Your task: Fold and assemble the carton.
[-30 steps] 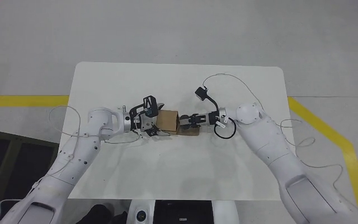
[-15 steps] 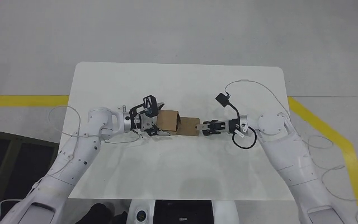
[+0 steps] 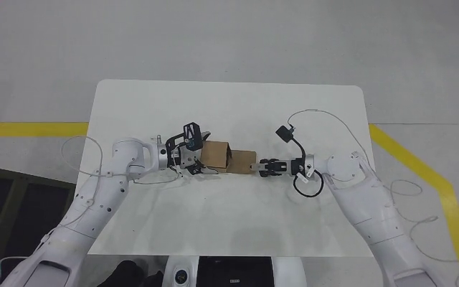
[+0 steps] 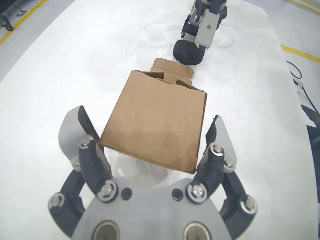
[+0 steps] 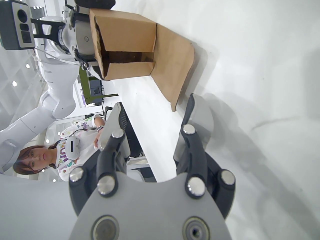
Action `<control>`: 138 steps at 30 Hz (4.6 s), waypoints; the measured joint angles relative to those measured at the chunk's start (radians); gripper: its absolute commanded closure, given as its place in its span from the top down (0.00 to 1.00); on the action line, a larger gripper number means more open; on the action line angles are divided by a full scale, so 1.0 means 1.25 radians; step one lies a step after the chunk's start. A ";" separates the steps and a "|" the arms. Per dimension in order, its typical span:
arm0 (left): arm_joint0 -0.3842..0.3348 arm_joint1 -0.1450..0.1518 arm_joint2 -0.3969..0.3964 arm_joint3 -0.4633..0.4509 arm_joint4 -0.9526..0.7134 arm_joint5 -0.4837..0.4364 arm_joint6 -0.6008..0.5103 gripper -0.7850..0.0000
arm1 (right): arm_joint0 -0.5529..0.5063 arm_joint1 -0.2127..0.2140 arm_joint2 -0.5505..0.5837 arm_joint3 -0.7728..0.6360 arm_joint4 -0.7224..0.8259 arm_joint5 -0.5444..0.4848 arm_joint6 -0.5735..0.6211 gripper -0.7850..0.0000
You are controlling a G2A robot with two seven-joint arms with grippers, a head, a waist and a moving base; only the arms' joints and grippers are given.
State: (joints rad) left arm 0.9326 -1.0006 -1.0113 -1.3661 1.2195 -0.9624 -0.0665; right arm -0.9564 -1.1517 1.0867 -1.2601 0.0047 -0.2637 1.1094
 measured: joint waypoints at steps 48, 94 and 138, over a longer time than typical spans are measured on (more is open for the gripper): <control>-0.001 -0.003 -0.008 0.011 0.005 -0.017 0.000 1.00 | 0.179 -0.104 -0.190 0.205 0.249 -0.172 -0.045 0.48; 0.003 -0.005 -0.012 0.013 0.025 -0.021 0.006 1.00 | 0.173 -0.100 -0.170 0.213 0.177 -0.140 -0.015 0.30; 0.013 -0.004 -0.021 -0.003 0.018 -0.025 0.001 1.00 | 0.240 -0.127 -0.221 0.213 0.153 -0.131 0.015 0.36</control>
State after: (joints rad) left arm 0.9486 -1.0057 -1.0373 -1.3695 1.2420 -0.9937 -0.0654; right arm -0.6565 -1.3104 0.8099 -0.9942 0.1957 -0.4271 1.1285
